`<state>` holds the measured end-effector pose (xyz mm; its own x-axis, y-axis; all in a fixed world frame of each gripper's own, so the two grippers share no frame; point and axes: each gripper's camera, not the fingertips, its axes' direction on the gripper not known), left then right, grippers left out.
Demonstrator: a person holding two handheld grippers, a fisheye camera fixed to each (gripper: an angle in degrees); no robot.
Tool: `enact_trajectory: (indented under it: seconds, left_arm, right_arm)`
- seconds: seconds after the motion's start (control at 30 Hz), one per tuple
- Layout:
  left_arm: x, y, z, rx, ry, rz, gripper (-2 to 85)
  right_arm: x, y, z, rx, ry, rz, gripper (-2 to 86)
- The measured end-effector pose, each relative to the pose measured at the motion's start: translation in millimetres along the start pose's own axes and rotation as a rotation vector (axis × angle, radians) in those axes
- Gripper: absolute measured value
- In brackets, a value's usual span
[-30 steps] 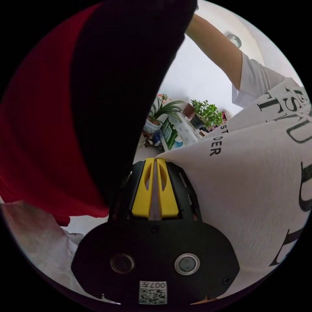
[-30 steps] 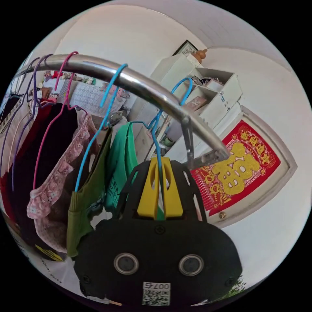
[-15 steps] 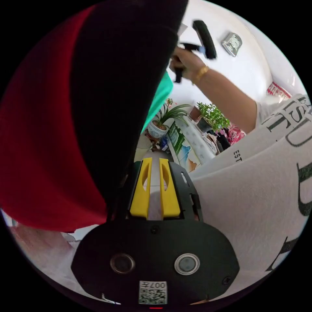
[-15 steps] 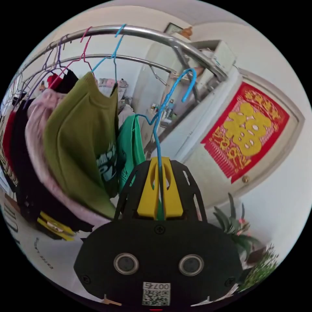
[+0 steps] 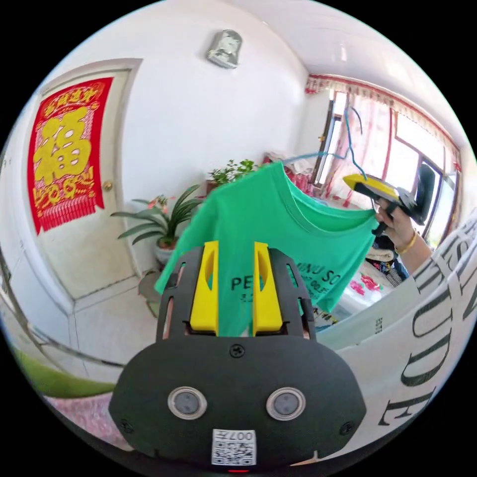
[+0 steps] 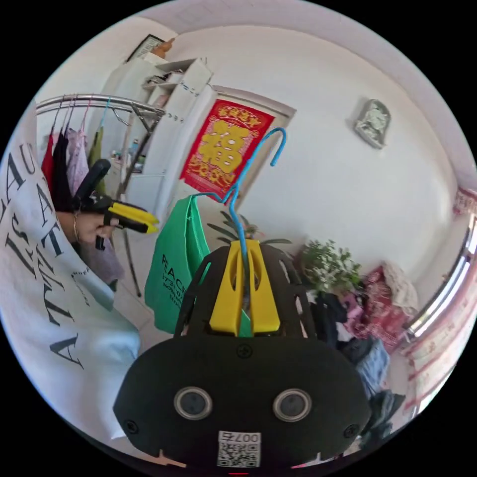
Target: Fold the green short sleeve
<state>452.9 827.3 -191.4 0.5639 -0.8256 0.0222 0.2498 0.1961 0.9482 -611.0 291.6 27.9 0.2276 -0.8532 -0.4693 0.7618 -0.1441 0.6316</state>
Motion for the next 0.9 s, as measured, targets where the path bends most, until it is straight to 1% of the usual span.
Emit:
enact_trajectory:
  seconds: [0.13, 0.23, 0.37, 0.4, 0.5, 0.53, 0.6, 0.63, 0.67, 0.7, 0.77, 0.87, 0.9]
  left_arm:
    - [81.0, -31.1, 74.5, 0.027, 0.14, 0.074, 11.4]
    - [152.0, -45.0, 131.9, 0.021, 0.276, 0.154, 12.4]
    - [257.6, -54.1, 213.9, 0.009, 0.435, 0.286, 13.4]
    - [271.3, -54.9, 225.6, 0.005, 0.46, 0.296, 13.4]
    - [332.0, -61.8, 276.4, 0.013, 0.599, 0.351, 11.6]
    - [355.6, -65.1, 295.3, -0.008, 0.672, 0.406, 9.8]
    - [387.0, -68.9, 323.8, -0.053, 0.713, 0.452, 6.4]
    - [403.3, -70.4, 342.6, -0.081, 0.764, 0.481, 4.8]
    - [414.3, -72.3, 362.6, -0.109, 0.846, 0.475, 3.1]
    - [418.9, -73.1, 373.0, -0.123, 0.891, 0.469, 2.3]
    - [442.0, -75.8, 413.0, -0.176, 1.032, 0.492, 1.0]
    - [470.8, -77.9, 463.5, -0.214, 1.045, 0.557, 0.2]
    - [474.4, -79.2, 476.3, -0.231, 1.057, 0.557, 0.1]
  right_arm:
    - [42.5, 59.4, -75.8, -0.117, 0.208, 0.021, -0.3]
    - [72.7, 99.5, -131.6, -0.176, 0.304, 0.059, -0.3]
    - [109.0, 144.3, -202.8, -0.185, 0.366, 0.128, -0.3]
    - [119.7, 157.3, -225.3, -0.182, 0.381, 0.144, -0.3]
    - [141.9, 186.2, -272.0, -0.213, 0.431, 0.162, -0.3]
    - [150.7, 197.4, -287.0, -0.234, 0.453, 0.172, -0.3]
    - [167.1, 216.2, -306.9, -0.278, 0.481, 0.211, -0.2]
    - [179.5, 229.7, -319.1, -0.304, 0.511, 0.262, -0.1]
    - [185.1, 236.7, -323.7, -0.319, 0.538, 0.287, -0.1]
    - [193.8, 250.5, -329.3, -0.348, 0.598, 0.323, 0.1]
    - [203.5, 266.6, -332.9, -0.363, 0.63, 0.357, 0.3]
    - [223.1, 288.8, -327.6, -0.419, 0.668, 0.404, 0.4]
    - [233.5, 297.3, -326.2, -0.466, 0.677, 0.42, 0.3]
